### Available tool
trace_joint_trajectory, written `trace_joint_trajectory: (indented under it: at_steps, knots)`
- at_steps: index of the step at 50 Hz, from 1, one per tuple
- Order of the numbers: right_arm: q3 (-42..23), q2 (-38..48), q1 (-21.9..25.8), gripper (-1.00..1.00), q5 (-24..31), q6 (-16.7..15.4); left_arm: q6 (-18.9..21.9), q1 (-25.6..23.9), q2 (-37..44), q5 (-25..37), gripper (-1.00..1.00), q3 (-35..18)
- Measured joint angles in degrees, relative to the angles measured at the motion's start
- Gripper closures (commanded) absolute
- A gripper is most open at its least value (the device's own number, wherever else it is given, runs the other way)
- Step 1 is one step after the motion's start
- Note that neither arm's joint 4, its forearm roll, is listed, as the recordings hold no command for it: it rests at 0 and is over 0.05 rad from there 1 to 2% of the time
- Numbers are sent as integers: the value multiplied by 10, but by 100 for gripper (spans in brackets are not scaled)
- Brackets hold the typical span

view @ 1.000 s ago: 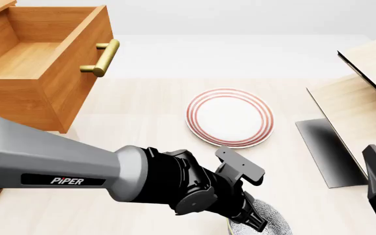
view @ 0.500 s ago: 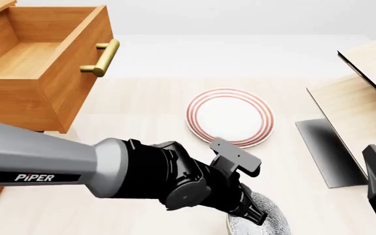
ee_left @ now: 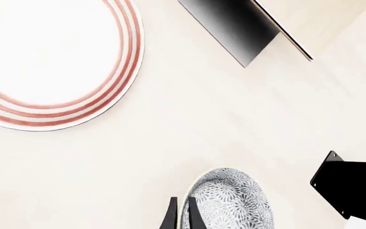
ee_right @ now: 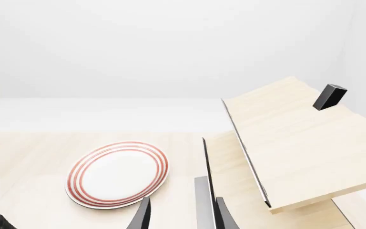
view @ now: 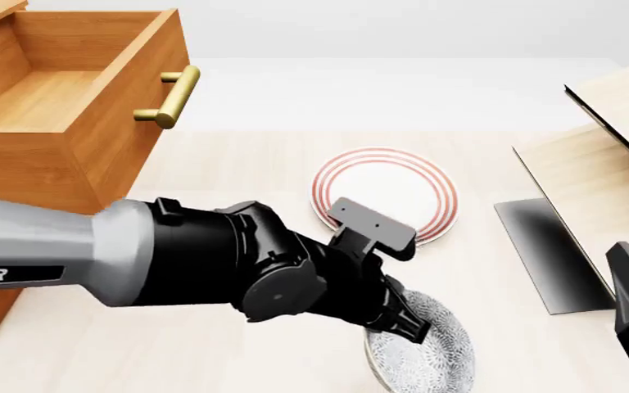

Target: Open the top drawer of the cabinet and put the bowl in it.

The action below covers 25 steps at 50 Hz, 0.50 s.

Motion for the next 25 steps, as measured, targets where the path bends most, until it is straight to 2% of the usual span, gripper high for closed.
trace_joint_trajectory:
  at_steps: [25]
  knots:
    - [0, 0, 0, -100, 0, 0, -8, 56, -93, 58, 100, -1]
